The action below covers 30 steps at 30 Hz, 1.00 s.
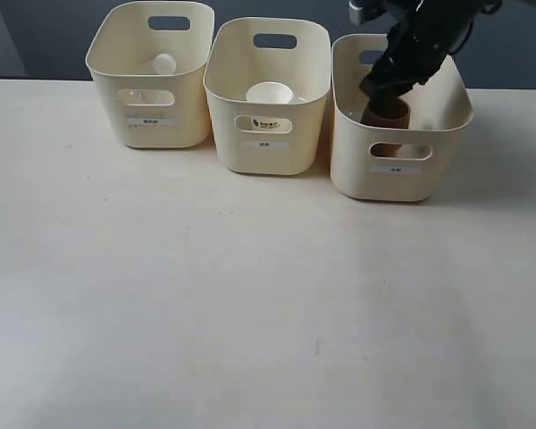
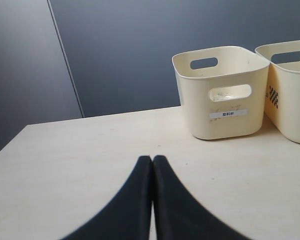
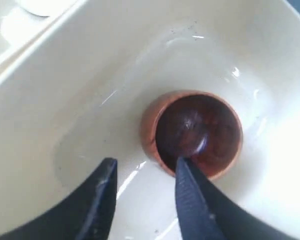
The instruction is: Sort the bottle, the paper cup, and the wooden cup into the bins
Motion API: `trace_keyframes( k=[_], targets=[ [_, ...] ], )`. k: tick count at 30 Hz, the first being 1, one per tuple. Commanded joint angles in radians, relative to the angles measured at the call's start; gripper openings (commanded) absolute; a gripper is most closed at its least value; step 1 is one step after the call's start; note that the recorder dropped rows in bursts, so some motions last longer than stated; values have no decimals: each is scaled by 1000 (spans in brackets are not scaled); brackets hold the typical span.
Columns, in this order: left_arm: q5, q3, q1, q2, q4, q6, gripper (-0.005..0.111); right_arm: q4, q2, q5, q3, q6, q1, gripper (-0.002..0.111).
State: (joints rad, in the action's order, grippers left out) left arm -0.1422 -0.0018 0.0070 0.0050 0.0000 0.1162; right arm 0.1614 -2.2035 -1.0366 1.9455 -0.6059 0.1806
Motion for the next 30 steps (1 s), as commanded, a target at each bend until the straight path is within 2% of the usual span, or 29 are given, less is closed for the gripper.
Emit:
trace_keyframes(
  k=[1, 5, 10, 16, 20, 24, 30],
  targets=[
    [7, 2, 0, -5, 0, -1, 0, 1, 95, -106, 8, 35, -7, 38],
    [7, 2, 0, -5, 0, -1, 0, 1, 154, -185, 8, 63, -7, 34],
    [7, 2, 0, -5, 0, -1, 0, 5, 261, -185, -19, 110, -7, -1],
    [7, 2, 0, -5, 0, -1, 0, -7, 450, -185, -174, 136, -7, 0],
    [7, 2, 0, -5, 0, -1, 0, 12, 705, -185, -409, 146, -7, 0],
    [7, 2, 0, -5, 0, -1, 0, 12, 1025, -97, -646, 155, -7, 0],
    [7, 2, 0, -5, 0, -1, 0, 25, 1345, 1, -891, 163, -7, 0]
  ],
)
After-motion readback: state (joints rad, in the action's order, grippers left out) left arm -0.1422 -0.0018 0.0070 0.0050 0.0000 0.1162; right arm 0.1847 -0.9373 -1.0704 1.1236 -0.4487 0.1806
